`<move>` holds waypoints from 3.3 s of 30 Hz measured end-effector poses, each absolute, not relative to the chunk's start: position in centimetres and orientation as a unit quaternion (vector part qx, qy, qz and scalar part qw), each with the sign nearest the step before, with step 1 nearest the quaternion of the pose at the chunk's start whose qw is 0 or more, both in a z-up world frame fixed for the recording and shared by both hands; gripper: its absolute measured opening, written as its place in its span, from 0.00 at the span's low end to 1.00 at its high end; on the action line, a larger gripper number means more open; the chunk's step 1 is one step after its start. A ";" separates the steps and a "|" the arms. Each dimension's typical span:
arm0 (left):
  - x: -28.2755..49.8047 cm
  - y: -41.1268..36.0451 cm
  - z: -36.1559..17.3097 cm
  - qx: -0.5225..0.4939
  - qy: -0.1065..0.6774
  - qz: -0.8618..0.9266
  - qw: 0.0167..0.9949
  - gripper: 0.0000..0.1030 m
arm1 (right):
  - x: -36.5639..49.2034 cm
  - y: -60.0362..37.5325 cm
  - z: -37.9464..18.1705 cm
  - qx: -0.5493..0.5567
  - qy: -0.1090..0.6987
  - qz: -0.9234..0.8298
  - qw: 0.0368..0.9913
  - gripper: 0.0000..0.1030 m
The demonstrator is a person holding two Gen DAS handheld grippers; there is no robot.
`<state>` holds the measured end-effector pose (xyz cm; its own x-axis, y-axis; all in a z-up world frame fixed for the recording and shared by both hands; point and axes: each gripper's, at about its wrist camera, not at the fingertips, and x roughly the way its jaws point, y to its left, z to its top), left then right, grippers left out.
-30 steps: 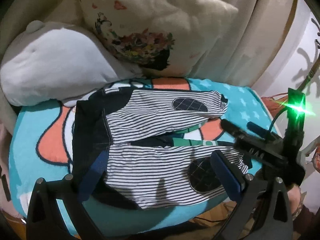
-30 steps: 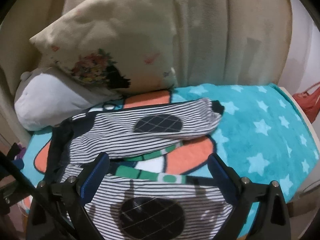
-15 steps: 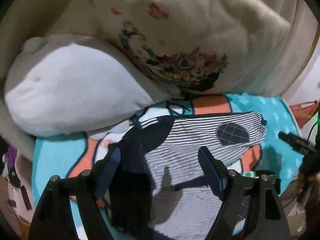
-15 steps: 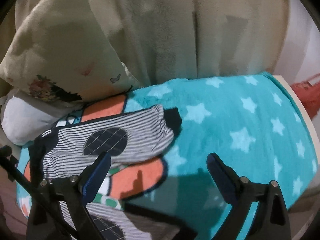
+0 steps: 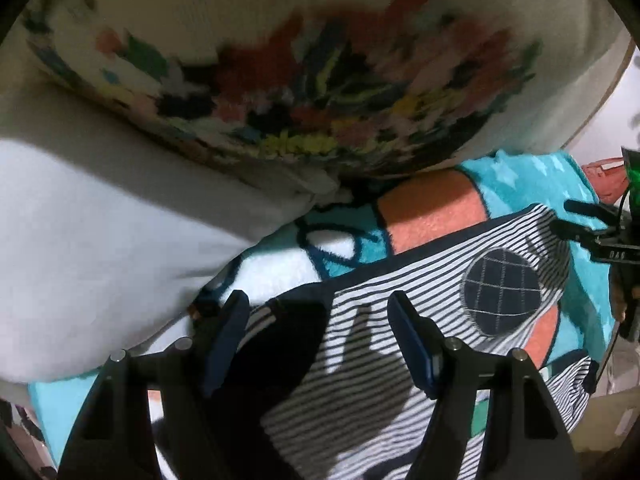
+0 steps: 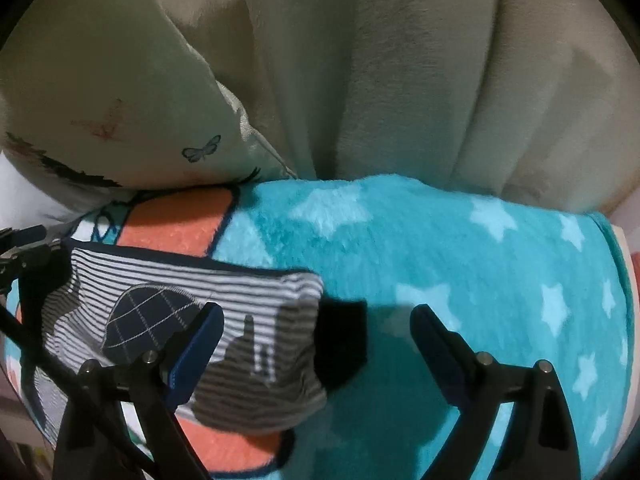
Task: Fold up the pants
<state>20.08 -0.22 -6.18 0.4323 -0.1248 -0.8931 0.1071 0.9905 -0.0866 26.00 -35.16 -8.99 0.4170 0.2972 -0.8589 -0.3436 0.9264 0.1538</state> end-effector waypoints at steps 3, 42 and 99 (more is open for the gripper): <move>20.7 -0.3 -7.4 0.000 0.542 -0.075 0.837 0.69 | 27.2 -34.3 -9.5 -0.034 0.505 0.209 0.836 0.94; 4.8 -2.4 2.1 0.074 0.438 -0.118 0.888 0.05 | 14.6 -36.2 -3.3 0.028 0.489 0.250 0.835 0.10; 10.0 -3.4 0.1 -0.027 0.489 0.098 0.867 0.65 | 21.1 -37.7 -11.3 0.154 0.536 0.123 0.821 0.66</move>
<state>10.01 -3.38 0.08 0.5035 0.1436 -0.8520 -0.1958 0.9794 0.0493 21.08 -37.67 -11.31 0.3948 0.3673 -0.8421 -0.0368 0.9222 0.3850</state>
